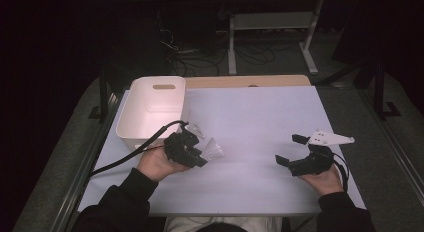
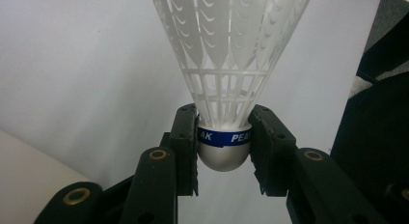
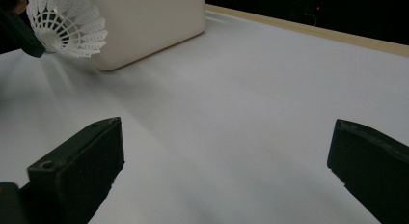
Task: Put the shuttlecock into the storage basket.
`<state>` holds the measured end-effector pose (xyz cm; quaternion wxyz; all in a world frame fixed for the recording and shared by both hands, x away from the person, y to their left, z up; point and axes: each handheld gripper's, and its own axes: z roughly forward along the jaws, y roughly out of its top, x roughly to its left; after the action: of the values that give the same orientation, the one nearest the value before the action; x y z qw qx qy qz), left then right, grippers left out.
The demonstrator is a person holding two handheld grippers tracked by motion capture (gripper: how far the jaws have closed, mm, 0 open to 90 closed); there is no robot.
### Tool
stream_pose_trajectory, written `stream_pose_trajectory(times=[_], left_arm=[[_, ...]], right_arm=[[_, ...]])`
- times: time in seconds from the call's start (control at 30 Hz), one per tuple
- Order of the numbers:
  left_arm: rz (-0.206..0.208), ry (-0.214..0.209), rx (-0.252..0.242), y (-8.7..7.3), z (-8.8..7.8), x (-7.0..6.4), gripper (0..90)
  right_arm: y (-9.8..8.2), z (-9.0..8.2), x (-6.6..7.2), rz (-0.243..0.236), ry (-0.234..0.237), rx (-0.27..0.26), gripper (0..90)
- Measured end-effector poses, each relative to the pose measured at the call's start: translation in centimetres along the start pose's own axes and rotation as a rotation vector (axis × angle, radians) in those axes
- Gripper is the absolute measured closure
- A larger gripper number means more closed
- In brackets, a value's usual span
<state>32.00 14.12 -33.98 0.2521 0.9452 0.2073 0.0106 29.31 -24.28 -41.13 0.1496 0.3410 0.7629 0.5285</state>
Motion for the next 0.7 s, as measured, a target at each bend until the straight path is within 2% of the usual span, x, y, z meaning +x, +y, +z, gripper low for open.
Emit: stream_pose_trajectory(times=[0.7], left_arm=[[-0.018,-0.003,-0.046,-0.4,-3.8,0.4,65.6]], right_arm=[[0.0,0.0,0.0,0.001,-0.002,0.001,0.0]])
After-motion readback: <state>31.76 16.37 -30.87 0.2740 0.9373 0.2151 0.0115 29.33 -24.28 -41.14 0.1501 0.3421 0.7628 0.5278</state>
